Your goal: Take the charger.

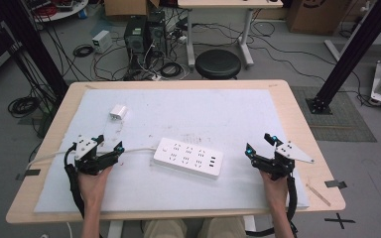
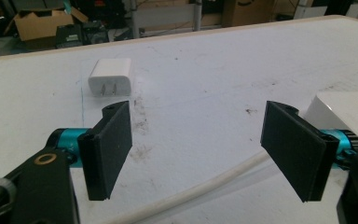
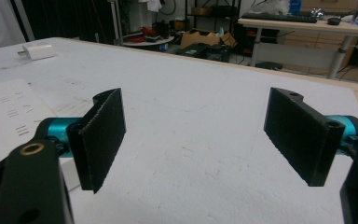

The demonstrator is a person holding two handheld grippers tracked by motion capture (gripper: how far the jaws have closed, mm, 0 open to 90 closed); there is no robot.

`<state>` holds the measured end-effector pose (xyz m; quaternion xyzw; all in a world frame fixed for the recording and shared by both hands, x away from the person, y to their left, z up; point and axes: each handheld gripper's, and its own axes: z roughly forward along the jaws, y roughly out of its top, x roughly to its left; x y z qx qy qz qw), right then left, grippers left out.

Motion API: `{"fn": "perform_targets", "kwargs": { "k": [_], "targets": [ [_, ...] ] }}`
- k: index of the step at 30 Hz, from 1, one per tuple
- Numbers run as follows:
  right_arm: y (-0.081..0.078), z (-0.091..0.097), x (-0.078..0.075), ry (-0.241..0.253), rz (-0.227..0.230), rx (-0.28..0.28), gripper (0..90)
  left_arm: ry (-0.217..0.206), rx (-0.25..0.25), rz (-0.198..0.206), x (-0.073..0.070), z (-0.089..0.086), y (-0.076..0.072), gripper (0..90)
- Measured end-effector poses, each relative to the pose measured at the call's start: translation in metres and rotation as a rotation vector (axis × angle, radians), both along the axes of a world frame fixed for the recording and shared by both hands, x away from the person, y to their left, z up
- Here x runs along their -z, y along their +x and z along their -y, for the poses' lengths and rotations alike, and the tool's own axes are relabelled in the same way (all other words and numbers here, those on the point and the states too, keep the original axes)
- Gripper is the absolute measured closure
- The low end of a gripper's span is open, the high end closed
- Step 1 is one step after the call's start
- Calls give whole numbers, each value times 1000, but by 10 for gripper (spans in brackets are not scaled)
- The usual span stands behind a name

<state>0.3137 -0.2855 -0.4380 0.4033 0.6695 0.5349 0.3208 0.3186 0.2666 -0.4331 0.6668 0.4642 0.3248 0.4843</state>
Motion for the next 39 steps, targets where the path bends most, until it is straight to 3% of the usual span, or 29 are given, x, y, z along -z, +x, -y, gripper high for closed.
{"fn": "perform_targets", "kwargs": {
  "k": [15, 16, 18, 24, 25, 29, 30, 34, 37, 39],
  "targets": [
    [0, 0, 0, 10, -14, 0, 210, 51, 35, -84, -29, 3, 30, 248],
    [1, 1, 0, 4, -1, -3, 211, 68, 42, -103, -34, 5, 40, 248],
    [0, 1, 0, 9, -9, -4, 210, 72, 43, -117, -35, 5, 43, 248],
    [0, 1, 0, 9, -9, -4, 211, 84, 33, -128, -41, 4, 56, 249],
    [0, 1, 0, 12, -11, 0, 210, 105, 21, -160, -43, 3, 66, 250],
    [1, 1, 0, 13, -12, -1, 210, 108, 18, -160, -45, 2, 72, 250],
    [1, 1, 0, 13, -13, -3, 210, 120, 11, -189, -47, 1, 78, 250],
    [1, 1, 0, 12, -18, -5, 210, 134, 0, -186, -52, 1, 87, 250],
    [1, 1, 0, 16, -20, -3, 211, 147, -11, -219, -55, 0, 95, 250],
    [1, 1, 0, 17, -21, -3, 210, 154, -5, -219, -58, 1, 100, 250]
  ]
}}
